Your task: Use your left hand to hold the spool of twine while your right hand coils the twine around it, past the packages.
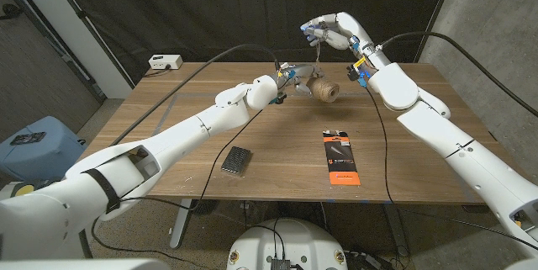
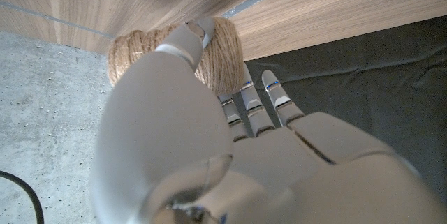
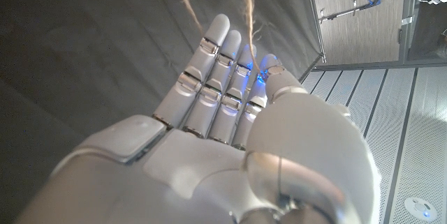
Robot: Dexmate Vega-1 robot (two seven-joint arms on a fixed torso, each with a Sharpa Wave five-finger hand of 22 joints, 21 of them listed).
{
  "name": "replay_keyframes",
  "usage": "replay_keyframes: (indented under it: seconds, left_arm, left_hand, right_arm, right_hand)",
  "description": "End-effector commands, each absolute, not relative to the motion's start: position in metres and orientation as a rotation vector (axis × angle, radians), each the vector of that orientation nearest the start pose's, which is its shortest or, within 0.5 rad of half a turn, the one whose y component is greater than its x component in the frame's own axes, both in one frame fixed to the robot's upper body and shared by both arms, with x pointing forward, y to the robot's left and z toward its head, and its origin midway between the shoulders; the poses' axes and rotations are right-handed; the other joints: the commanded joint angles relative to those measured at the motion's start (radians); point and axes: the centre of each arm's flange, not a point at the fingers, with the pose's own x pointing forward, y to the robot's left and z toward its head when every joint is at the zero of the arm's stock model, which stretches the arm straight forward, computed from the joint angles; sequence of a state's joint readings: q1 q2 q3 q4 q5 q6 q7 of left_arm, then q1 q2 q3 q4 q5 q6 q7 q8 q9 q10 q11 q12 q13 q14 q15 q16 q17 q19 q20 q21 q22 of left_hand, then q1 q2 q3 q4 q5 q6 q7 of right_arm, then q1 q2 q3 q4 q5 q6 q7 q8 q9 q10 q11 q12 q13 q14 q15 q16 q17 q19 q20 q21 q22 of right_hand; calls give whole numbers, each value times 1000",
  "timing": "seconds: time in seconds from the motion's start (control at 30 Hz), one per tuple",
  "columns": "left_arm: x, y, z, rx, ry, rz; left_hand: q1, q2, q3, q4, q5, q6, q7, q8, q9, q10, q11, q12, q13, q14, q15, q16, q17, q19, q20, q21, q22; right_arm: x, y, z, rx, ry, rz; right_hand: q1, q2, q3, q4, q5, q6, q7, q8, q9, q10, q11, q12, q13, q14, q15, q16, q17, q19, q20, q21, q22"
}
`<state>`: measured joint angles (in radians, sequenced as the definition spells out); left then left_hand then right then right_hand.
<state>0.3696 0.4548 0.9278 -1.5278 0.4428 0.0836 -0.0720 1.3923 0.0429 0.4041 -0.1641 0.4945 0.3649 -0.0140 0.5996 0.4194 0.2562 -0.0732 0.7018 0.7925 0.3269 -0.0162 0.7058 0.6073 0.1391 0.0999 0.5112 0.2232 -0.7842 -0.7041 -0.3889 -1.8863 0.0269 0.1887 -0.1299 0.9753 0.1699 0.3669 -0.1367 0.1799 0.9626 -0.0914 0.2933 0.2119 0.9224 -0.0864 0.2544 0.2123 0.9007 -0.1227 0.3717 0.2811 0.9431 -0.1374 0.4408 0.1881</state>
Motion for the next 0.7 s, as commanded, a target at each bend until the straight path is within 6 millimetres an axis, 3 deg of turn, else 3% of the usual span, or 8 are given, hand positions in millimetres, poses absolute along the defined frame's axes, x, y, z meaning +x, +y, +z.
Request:
replay_keyframes:
  seconds: [0.03, 0.7]
  left_arm:
    - [603, 20, 91, 1337, -885, -345]
    - [592, 25, 93, 1324, -926, -358]
  left_hand:
    - [-35, 49, 2, 6, 6, 67, 52, 8, 13, 57, 46, 5, 38, 4, -10, 3, 1, 5, -4, 7, -1]
    - [-38, 49, 3, 6, 8, 78, 45, 11, 11, 62, 43, 2, 38, 8, -13, 0, -3, 7, -9, 11, -2]
  right_arm:
    - [516, -208, 151, -706, -1122, 134]
    - [529, -225, 159, -722, -1098, 66]
  right_hand:
    - [7, -3, 6, -1, -2, 10, 0, 0, 3, 2, -6, -3, 4, 4, -94, -7, 4, -3, -52, 4, 3]
    - [7, -4, 6, -2, -3, 12, 1, -5, 4, 2, -7, -9, 5, 2, -94, -14, 4, -10, -52, 7, 3]
